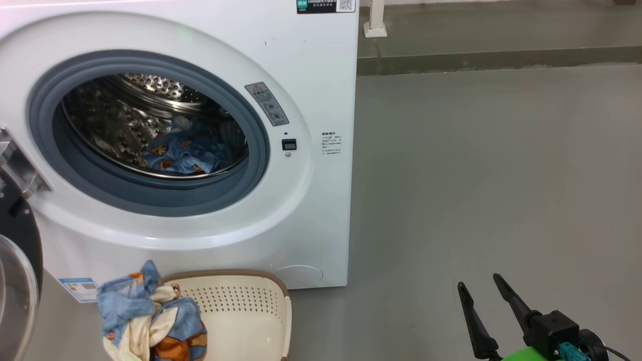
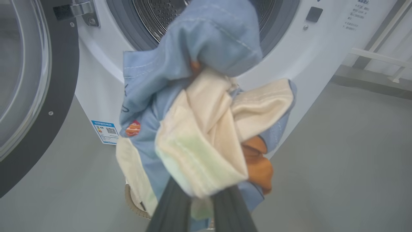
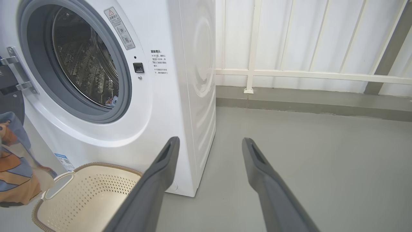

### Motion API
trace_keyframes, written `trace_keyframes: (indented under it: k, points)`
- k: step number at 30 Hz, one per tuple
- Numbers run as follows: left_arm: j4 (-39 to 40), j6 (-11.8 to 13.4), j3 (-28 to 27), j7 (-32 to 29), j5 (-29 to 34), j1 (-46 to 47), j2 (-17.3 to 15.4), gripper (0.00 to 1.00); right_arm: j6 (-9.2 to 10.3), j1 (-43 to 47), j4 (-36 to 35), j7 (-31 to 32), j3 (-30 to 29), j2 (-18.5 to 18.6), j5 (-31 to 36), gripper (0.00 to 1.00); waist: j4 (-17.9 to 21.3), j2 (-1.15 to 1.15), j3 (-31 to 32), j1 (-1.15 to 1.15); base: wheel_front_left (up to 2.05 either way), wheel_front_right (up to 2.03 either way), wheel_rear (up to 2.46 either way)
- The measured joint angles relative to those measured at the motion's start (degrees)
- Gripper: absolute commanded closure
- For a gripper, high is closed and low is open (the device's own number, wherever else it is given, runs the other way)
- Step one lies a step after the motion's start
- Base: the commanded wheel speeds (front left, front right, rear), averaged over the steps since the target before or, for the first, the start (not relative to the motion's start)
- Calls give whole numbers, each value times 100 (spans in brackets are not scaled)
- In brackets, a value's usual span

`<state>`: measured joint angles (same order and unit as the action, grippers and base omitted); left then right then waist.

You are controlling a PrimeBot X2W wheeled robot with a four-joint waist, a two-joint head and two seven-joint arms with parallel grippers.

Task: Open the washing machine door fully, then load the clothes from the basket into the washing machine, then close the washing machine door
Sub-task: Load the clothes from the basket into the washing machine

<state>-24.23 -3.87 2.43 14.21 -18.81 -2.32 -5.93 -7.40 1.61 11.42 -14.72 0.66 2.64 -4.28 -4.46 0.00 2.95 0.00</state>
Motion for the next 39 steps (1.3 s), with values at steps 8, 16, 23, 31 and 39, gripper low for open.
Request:
trace_keyframes:
  k: [8, 16, 23, 31, 39]
  points:
    - [130, -103, -237, 0, 102, 3, 105, 100, 0, 85, 7, 0, -4, -1, 0, 0, 63, 0, -63, 0, 0, 0, 0]
    - [286, -204, -392, 0, 204, 322, 180, 100, 0, 74, 1, 0, 13, -2, 19, 0, 150, 0, -245, 0, 0, 0, 0]
    - [385, -297, -602, 0, 193, 1043, 212, 100, 0, -43, -64, 0, 36, -1, 68, 0, 248, 0, -611, 0, 0, 0, 0]
    - [376, -322, -929, 2, -21, 2259, -14, 100, 0, -480, -248, 0, 37, 1, 121, 0, 440, 0, -1279, 0, 0, 0, 0]
    - [11, -345, -1113, 42, -277, 3649, -569, 100, 0, -843, -400, 0, 59, 4, 99, 0, 750, 0, -2076, 0, 0, 0, 0]
